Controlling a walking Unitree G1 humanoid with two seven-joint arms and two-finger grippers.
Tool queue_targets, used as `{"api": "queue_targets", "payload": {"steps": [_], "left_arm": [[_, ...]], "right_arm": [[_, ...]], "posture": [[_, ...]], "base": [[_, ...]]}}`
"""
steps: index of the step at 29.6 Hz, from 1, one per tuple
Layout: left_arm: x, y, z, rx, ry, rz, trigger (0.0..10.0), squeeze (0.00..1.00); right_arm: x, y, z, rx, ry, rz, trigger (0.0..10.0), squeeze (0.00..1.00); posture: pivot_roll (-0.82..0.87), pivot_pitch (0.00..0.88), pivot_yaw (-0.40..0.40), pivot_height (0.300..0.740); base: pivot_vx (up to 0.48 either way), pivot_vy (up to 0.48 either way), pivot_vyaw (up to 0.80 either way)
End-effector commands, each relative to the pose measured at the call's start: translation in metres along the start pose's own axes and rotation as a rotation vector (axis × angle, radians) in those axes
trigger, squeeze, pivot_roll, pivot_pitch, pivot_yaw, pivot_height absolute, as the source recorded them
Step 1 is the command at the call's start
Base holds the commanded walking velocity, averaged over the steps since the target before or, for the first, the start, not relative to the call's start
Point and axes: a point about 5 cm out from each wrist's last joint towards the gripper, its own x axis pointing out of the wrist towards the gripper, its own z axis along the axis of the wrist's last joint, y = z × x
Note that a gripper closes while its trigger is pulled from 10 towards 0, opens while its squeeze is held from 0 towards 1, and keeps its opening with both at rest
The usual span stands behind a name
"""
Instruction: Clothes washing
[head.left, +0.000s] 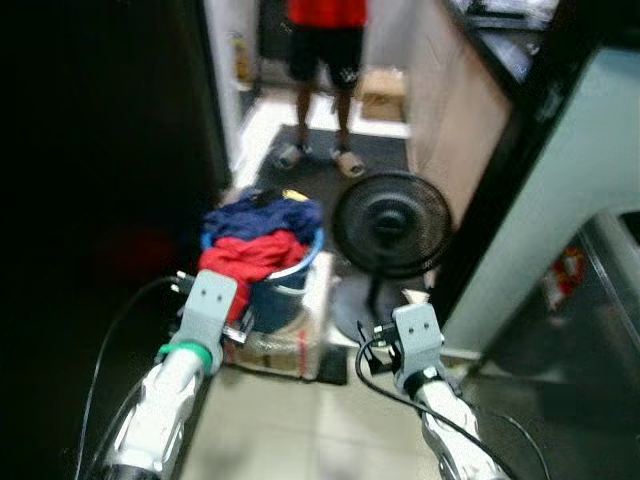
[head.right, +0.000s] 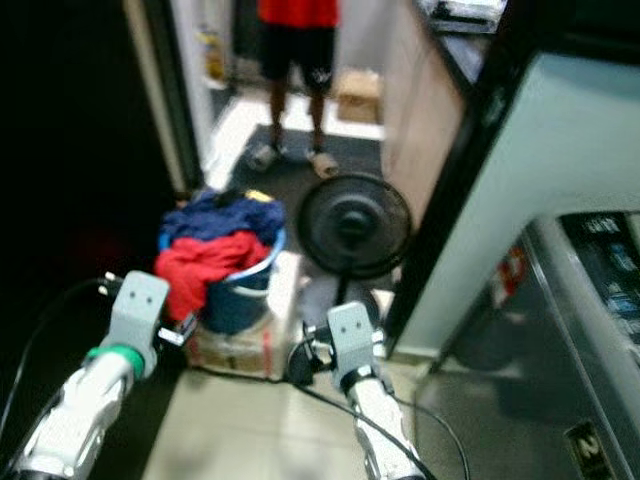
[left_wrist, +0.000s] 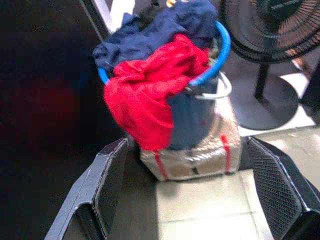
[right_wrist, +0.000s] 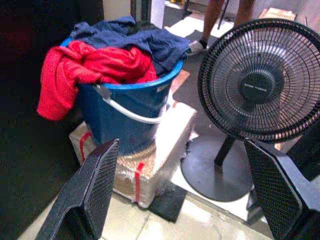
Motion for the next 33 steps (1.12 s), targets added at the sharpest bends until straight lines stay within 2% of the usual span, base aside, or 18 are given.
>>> {"api": "queue_targets", "payload": {"steps": [1, 16, 24, 27, 33], "left_arm": [[0.0015, -0.0016, 0.0000, 0.014, -0.005, -0.003, 10.0, 0.00], [0.0021, -0.0032, 0.0006, 0.015, -0.013, -0.003, 10.0, 0.00], [0.0020, -0.0036, -0.0002, 0.017, -0.014, 0.000, 10.0, 0.00], [0.0019, -0.0034, -0.0005, 0.017, -0.014, 0.002, 10.0, 0.00], [0.0019, -0.0031, -0.0011, 0.017, -0.012, 0.004, 10.0, 0.00]], "right_arm": [[-0.0013, 0.0008, -0.0002, 0.021, -0.005, 0.000, 10.0, 0.00], [-0.0028, 0.0026, -0.0010, 0.014, -0.011, 0.012, 10.0, 0.00], [-0.0026, -0.0009, -0.0018, 0.012, -0.007, -0.007, 10.0, 0.00], [-0.0020, -0.0018, -0.0005, 0.038, -0.014, -0.018, 10.0, 0.00], [-0.0015, -0.0004, 0.0001, 0.018, -0.014, -0.004, 10.0, 0.00]], "posture": [[0.12, 0.000, -0.009, 0.740], [0.12, 0.000, -0.005, 0.740], [0.12, 0.000, -0.006, 0.740], [0.12, 0.000, -0.008, 0.740], [0.12, 0.000, -0.008, 0.740]], "base": [[0.311, 0.000, 0.00], [0.469, 0.000, 0.00], [0.480, 0.000, 0.79], [0.480, 0.000, 0.00], [0.480, 0.000, 0.00]]}}
